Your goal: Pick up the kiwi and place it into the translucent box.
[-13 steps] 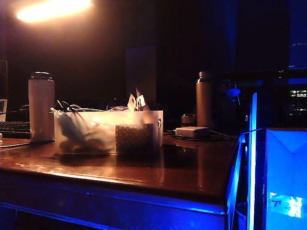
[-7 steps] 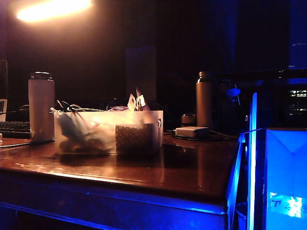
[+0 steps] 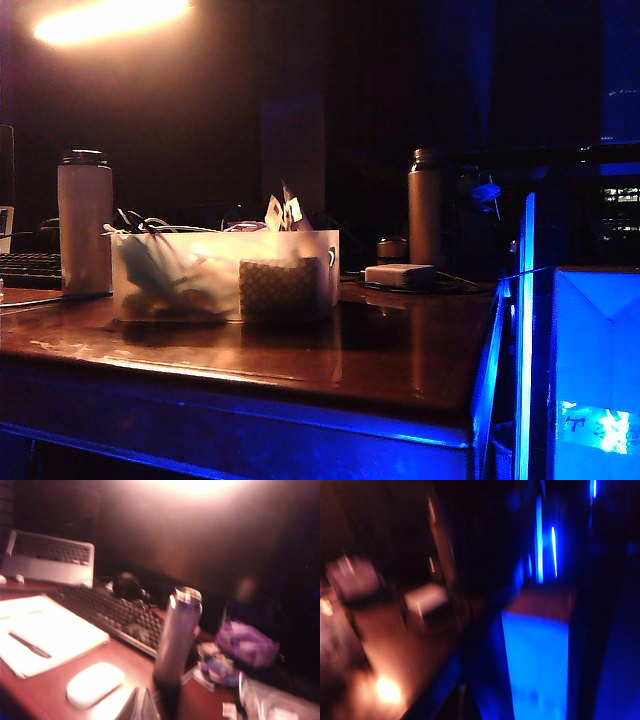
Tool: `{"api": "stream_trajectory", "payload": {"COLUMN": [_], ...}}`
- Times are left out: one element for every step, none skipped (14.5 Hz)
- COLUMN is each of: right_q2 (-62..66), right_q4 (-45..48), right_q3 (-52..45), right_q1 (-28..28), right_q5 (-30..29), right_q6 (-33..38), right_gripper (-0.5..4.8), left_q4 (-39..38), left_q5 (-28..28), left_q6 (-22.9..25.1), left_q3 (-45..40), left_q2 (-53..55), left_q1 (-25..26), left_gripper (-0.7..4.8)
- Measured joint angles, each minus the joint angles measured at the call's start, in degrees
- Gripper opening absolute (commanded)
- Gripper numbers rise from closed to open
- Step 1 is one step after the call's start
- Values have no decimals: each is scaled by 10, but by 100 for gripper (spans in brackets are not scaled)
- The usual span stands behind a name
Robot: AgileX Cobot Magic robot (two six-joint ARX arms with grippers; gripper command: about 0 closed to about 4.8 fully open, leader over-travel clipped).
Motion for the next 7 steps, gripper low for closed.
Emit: {"api": "stream_trajectory", "payload": {"right_q2": [16,52,94,146,198,261,305], "right_q4": [0,1,5,14,19,36,53], "right_q3": [30,69,102,136,172,217,250], "right_q1": [0,0,0,0,0,0,0], "right_q5": [11,28,36,37,37,34,29], "right_q6": [0,0,0,-7,-17,-25,-28], "right_gripper": [-1,-1,-1,-1,-1,-1,-1], "left_q4": [2,2,0,-6,-35,-79,-132], "left_q5": [-1,5,26,58,93,132,158], "left_q6": [10,30,60,84,102,111,116], "left_q3": [45,98,158,216,280,362,427], "left_q2": [52,121,196,256,314,381,433], "left_q1": [0,0,0,0,0,0,0], "left_gripper": [-6,-6,-5,-6,-5,-5,-6]}}
